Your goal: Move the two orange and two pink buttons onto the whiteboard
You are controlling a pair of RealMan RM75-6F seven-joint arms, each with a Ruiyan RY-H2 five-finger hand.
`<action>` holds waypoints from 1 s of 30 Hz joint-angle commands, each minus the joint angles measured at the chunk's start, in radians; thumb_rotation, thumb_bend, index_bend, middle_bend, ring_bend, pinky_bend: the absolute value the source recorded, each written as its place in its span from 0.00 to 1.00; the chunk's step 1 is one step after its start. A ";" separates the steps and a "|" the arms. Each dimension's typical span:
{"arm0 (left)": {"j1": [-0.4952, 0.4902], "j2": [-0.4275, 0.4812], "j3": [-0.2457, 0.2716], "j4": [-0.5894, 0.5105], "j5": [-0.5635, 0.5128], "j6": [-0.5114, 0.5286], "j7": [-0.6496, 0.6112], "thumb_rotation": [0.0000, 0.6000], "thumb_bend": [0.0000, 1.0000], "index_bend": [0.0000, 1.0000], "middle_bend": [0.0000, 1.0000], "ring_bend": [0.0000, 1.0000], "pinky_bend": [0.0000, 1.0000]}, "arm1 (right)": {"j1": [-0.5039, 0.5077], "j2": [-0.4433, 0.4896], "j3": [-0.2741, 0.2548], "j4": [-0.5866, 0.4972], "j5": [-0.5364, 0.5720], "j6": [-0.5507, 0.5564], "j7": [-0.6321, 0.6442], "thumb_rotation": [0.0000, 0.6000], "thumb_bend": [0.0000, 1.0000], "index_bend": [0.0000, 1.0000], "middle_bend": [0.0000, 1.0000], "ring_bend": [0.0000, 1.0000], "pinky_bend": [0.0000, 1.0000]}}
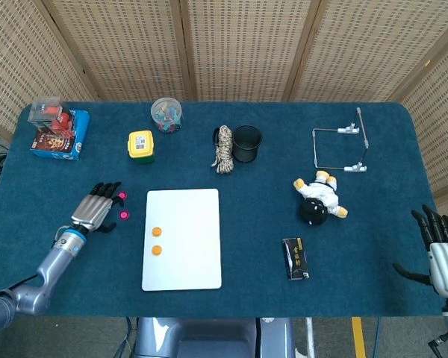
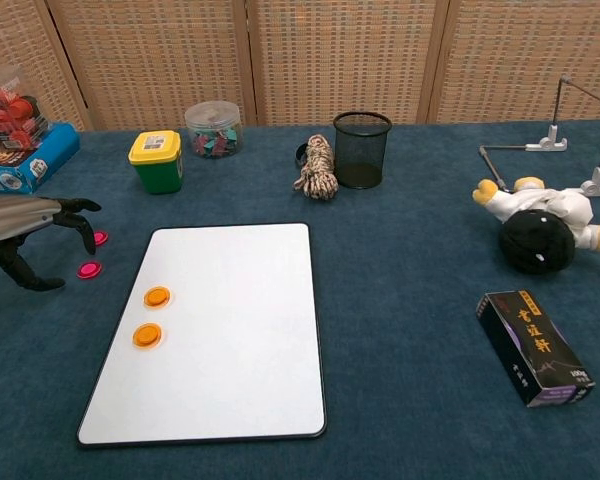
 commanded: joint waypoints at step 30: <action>0.000 -0.028 -0.015 -0.018 -0.033 0.016 0.080 1.00 0.38 0.52 0.00 0.00 0.00 | 0.002 0.005 -0.001 0.002 -0.001 -0.007 0.020 1.00 0.00 0.00 0.00 0.00 0.00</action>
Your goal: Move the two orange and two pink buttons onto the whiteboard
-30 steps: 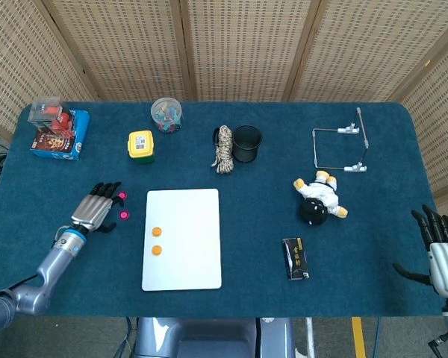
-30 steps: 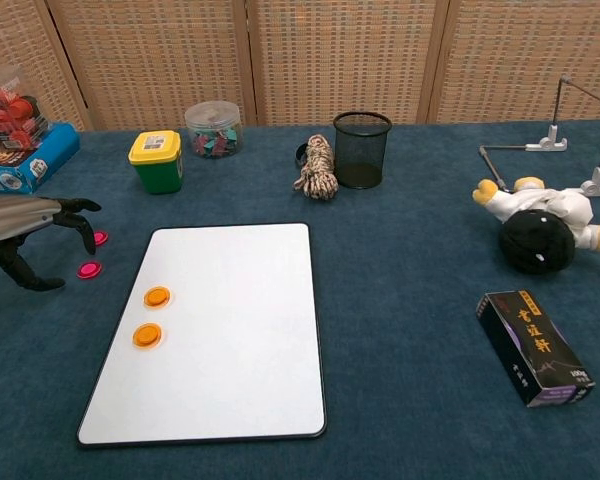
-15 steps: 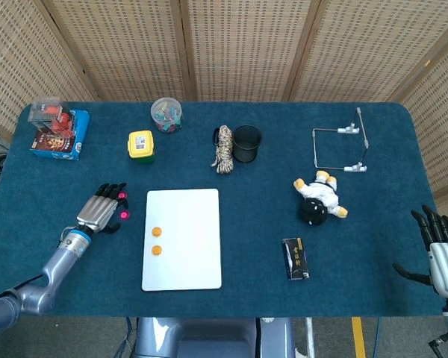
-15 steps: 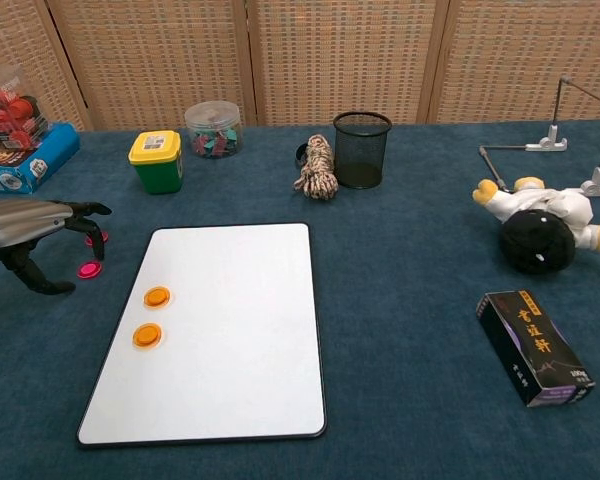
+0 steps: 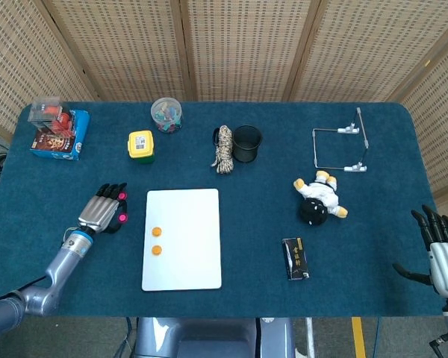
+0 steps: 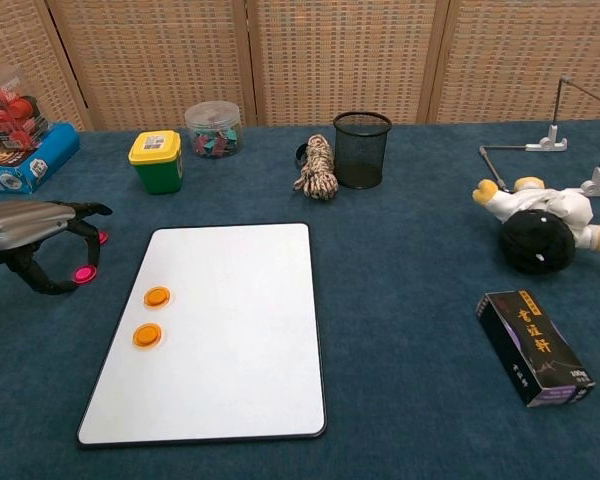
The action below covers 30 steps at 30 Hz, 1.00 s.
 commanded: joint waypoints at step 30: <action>-0.090 0.032 -0.022 -0.457 -0.003 0.049 0.214 1.00 0.37 0.52 0.00 0.00 0.00 | 0.002 0.004 -0.001 0.005 -0.002 -0.005 0.022 1.00 0.00 0.00 0.00 0.00 0.00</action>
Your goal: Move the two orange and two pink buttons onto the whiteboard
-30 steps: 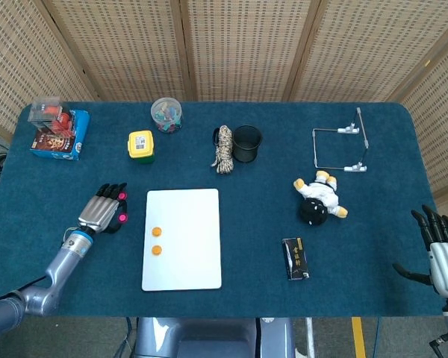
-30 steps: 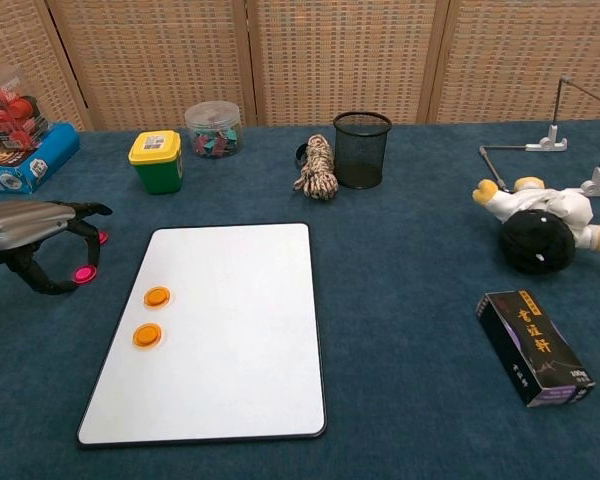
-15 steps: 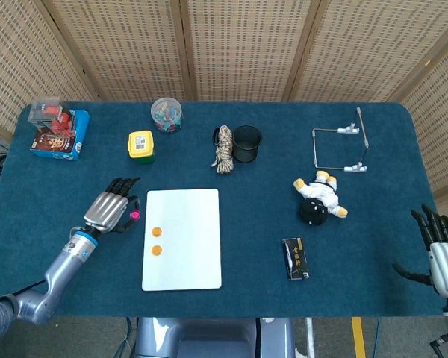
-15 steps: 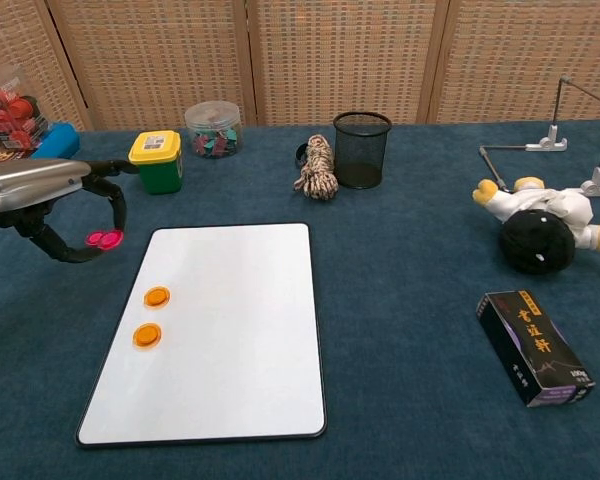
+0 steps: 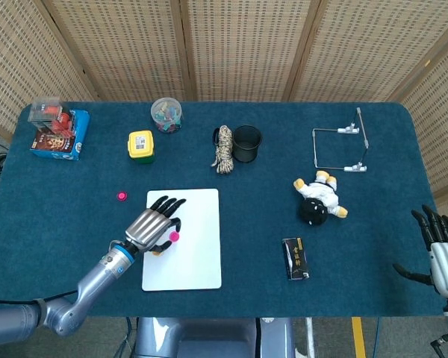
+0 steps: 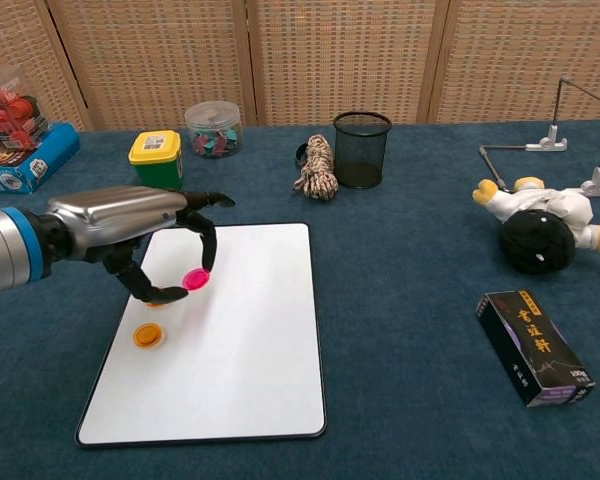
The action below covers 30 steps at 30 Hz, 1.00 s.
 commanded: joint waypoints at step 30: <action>-0.029 -0.082 0.052 0.035 -0.083 0.004 0.097 1.00 0.31 0.32 0.00 0.00 0.00 | -0.002 0.000 0.000 0.003 -0.003 0.005 0.013 1.00 0.00 0.00 0.00 0.00 0.00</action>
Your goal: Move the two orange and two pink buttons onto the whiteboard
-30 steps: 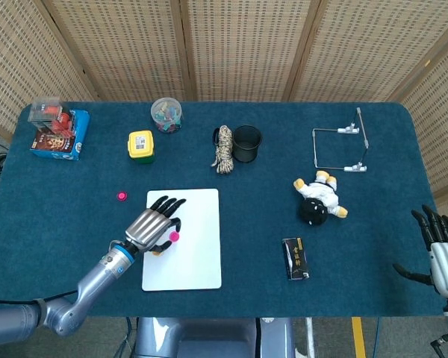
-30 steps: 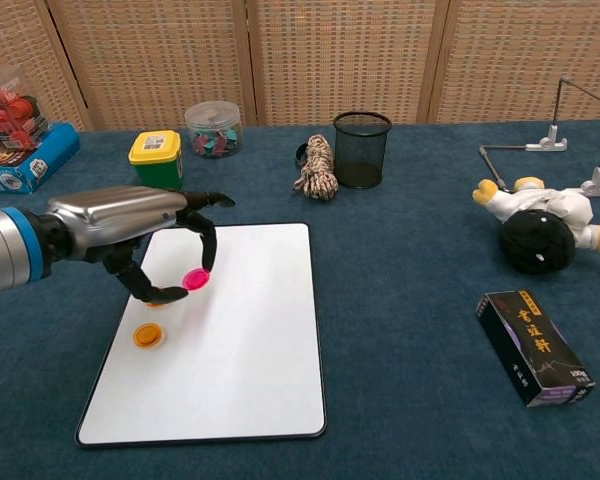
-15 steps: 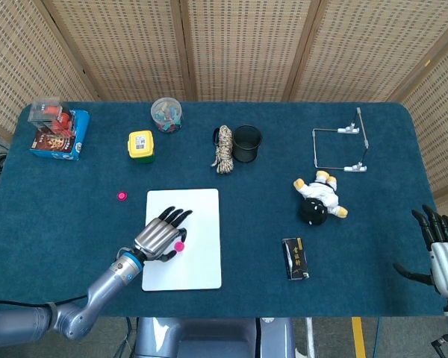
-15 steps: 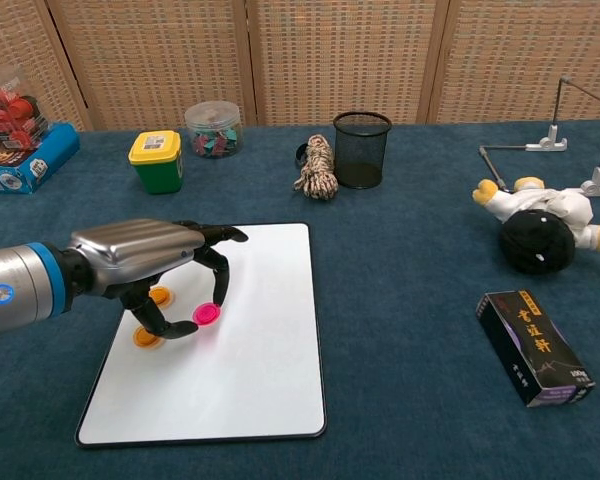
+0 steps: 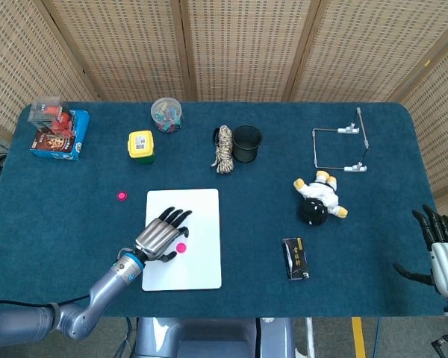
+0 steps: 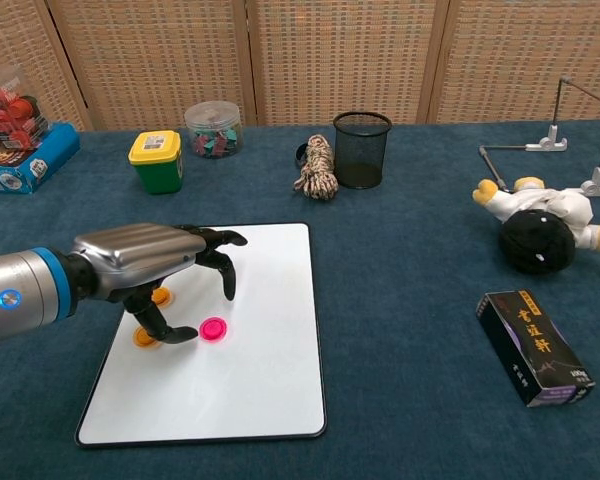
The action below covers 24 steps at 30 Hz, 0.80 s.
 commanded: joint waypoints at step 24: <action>0.047 0.106 -0.041 0.307 -0.005 -0.035 -0.281 1.00 0.34 0.25 0.00 0.00 0.00 | 0.001 -0.001 0.000 -0.002 0.000 0.000 -0.014 1.00 0.00 0.00 0.00 0.00 0.00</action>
